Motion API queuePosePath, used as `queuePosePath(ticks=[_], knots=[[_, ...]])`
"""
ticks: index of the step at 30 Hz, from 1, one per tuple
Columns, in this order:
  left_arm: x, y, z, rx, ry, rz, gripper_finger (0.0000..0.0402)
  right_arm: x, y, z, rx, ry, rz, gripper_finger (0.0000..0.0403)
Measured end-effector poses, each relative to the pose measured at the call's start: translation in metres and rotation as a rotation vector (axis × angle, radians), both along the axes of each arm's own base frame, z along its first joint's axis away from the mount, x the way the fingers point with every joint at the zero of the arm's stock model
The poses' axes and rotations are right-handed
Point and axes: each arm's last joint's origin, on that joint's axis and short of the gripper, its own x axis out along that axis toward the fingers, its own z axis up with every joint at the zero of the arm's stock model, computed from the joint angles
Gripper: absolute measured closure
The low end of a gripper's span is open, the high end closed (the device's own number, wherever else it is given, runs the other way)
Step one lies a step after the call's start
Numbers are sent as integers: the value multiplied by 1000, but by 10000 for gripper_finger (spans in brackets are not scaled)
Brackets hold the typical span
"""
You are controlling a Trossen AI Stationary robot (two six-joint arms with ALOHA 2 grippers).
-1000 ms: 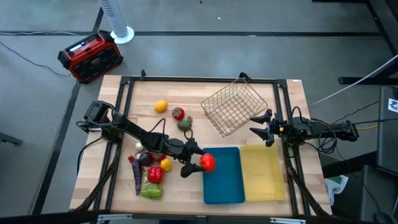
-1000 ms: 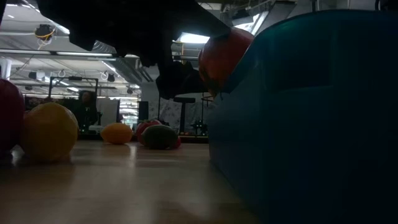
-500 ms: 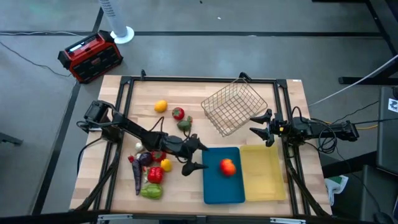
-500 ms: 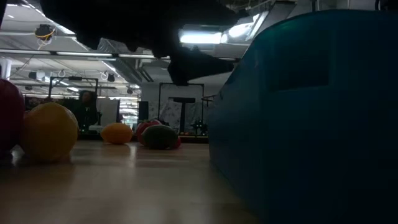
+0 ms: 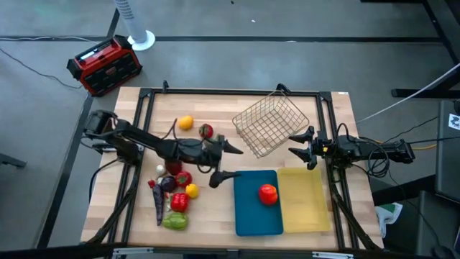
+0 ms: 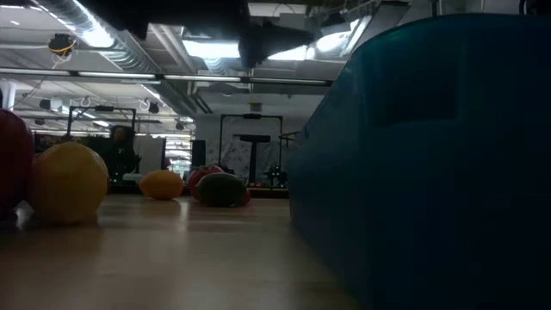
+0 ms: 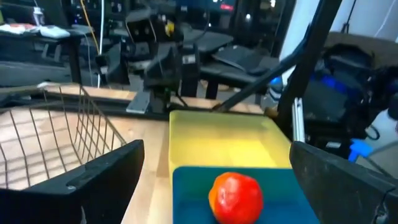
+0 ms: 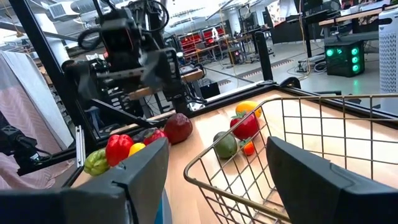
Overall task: Sort produce into baskets
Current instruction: Put the green lime into the blue bin
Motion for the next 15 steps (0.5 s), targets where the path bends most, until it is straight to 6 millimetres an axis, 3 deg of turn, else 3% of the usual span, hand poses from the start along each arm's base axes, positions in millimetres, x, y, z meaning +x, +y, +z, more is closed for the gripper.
queuePosePath(ticks=[6,15], knots=[[-10,10,10,-2,49,27,3,0,0,0,0,0,1,134],[-29,48,-23,16,505,206,3,0,0,0,0,0,0,134]])
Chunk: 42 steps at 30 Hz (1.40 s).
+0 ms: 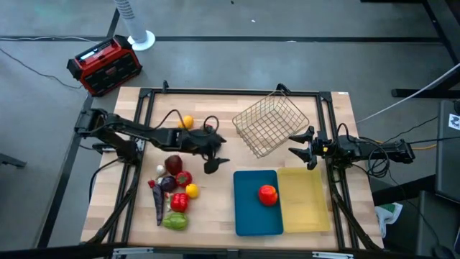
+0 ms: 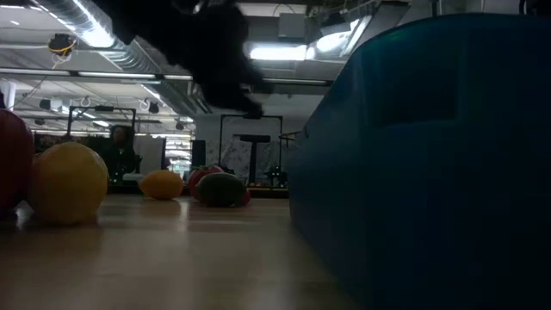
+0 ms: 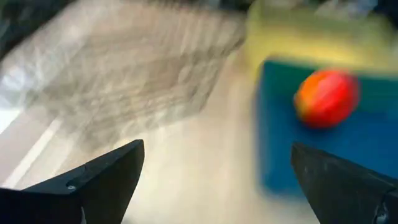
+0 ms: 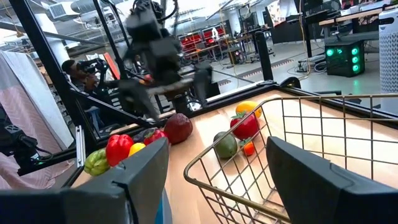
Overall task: Sort produce into baskets
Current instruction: Put the green lime into the blue bin
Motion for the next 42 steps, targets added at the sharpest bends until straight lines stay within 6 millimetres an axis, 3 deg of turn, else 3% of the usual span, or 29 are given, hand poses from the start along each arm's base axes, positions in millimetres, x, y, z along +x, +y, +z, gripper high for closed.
queuePosePath(ticks=[7,17,24,42], knots=[[-14,19,-15,55,206,132,3,0,0,0,0,0,0,134],[-6,22,-46,6,312,191,3,0,0,0,0,0,-1,134],[-4,26,-65,97,386,259,9,0,0,0,0,0,-1,134],[-5,31,-75,120,454,212,151,0,0,0,0,-1,-1,134]])
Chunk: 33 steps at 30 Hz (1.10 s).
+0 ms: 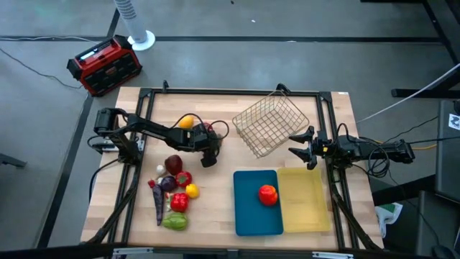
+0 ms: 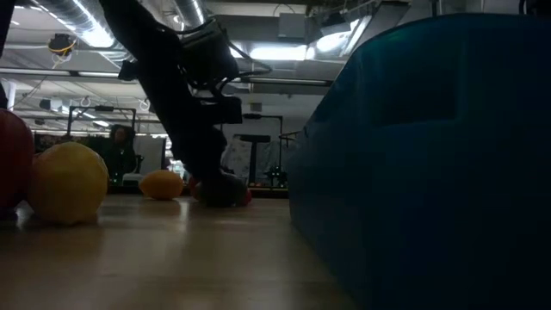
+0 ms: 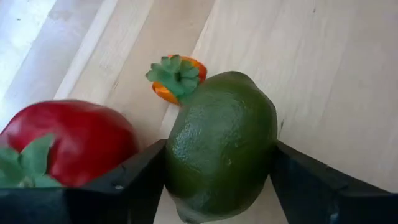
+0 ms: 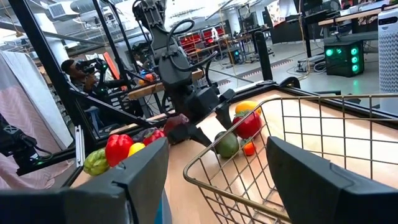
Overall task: Sort produce into baskets
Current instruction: Put the green lime into the blue bin
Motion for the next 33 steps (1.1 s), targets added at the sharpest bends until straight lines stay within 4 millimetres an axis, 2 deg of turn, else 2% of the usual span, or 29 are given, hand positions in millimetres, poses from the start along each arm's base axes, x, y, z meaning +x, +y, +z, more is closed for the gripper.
queuePosePath(ticks=[7,16,19,26,29,33], knots=[[-1,0,19,-35,-88,51,164,0,0,0,0,0,0,134],[26,-12,66,-331,-417,39,161,0,0,0,0,0,0,134],[35,-27,74,-417,-542,-5,161,0,0,0,0,0,0,134],[38,-68,81,-469,-617,-126,160,0,0,0,0,0,1,134],[41,-88,77,-487,-637,-159,160,0,0,0,0,0,1,134],[50,-112,61,-488,-682,-192,160,0,0,0,0,0,1,134]])
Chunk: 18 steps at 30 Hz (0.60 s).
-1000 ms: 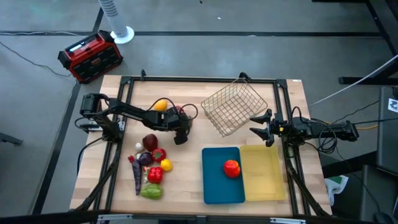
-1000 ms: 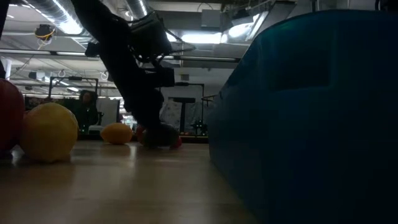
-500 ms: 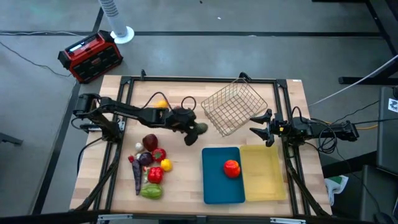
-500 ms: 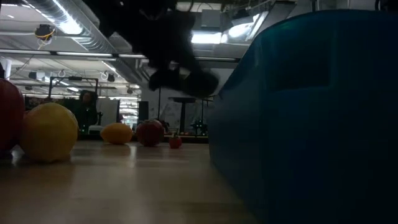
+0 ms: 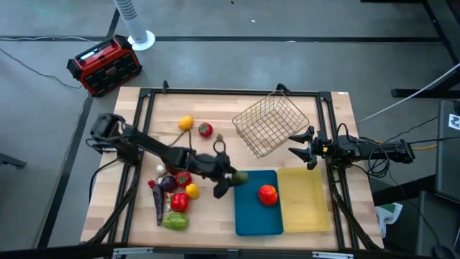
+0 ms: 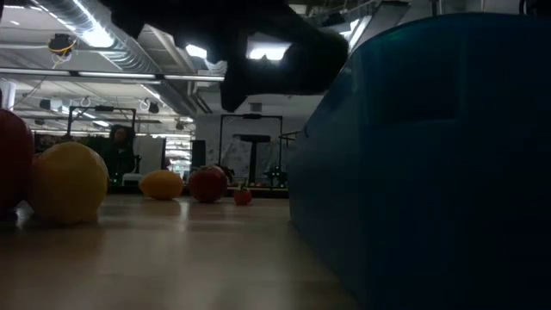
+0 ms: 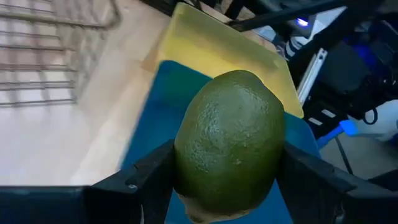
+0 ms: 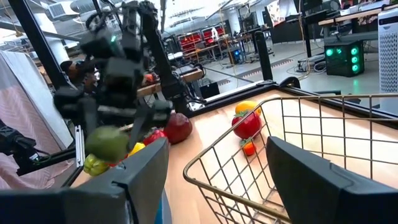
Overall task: Sort produce into baskets
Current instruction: Put the green lime into the blue bin
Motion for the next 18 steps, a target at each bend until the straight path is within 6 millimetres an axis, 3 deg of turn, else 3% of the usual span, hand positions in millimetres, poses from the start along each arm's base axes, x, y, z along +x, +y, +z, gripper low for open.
queuePosePath(ticks=[8,18], knots=[[10,-20,-27,38,-40,-58,160,0,0,0,0,0,0,134],[12,-19,-41,30,15,-44,160,0,0,0,0,0,0,134]])
